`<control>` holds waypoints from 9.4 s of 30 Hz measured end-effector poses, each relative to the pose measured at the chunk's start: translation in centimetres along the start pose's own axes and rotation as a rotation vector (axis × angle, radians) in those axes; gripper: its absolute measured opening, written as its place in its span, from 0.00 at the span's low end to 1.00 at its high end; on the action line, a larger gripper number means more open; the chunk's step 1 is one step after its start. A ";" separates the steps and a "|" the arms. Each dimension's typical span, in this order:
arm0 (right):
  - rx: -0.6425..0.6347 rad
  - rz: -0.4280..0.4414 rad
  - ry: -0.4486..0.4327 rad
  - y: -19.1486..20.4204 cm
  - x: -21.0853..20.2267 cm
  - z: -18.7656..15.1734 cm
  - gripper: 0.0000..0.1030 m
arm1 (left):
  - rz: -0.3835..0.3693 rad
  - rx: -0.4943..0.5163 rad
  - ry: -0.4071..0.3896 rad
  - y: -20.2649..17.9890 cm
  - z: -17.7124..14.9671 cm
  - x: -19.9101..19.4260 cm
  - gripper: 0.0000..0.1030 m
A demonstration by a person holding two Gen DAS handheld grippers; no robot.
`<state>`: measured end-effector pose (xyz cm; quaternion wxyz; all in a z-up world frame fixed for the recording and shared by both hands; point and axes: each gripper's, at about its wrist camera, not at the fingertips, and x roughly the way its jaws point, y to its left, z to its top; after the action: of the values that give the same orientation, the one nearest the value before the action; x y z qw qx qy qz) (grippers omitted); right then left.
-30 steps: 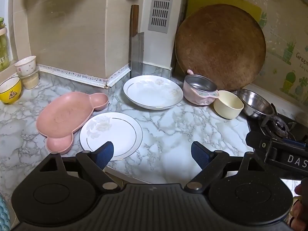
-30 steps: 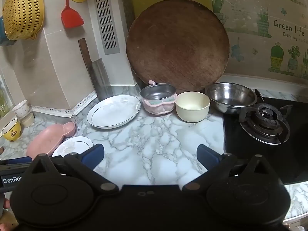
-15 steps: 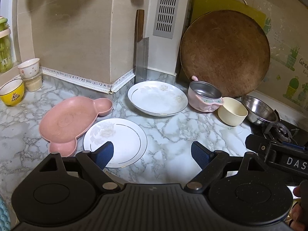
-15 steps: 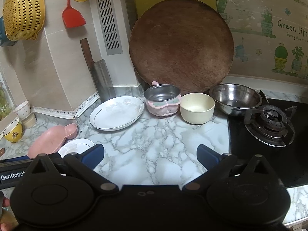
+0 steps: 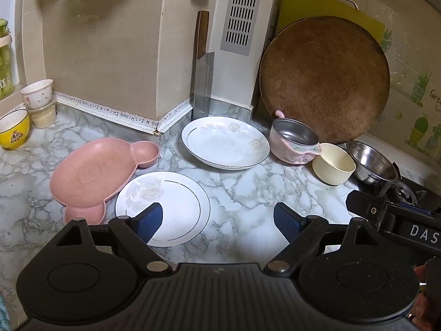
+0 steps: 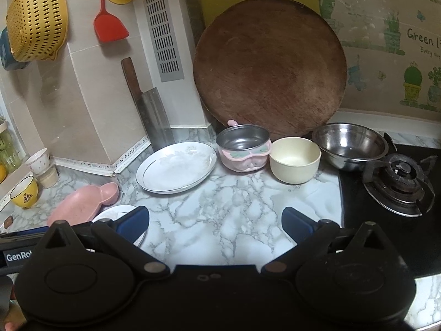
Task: Organize plates and bowls
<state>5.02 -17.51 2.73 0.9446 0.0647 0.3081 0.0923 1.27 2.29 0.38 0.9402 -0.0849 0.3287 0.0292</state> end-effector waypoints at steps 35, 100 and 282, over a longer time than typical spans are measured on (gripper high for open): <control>-0.009 0.042 -0.023 0.9 1.1 1.2 0.99 | 0.008 0.024 -0.030 0.3 1.8 1.0 0.86; 0.310 0.003 0.367 -0.1 30.9 5.2 0.27 | 0.126 -0.110 0.349 5.8 10.6 28.8 0.37; -0.014 0.180 0.105 -3.3 6.3 0.6 1.00 | 0.105 -0.057 0.104 1.3 0.0 5.6 0.74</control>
<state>10.77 -19.40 -1.00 0.9155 0.0806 0.3497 0.1821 5.52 3.57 -3.32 0.9162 -0.0955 0.3802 0.0835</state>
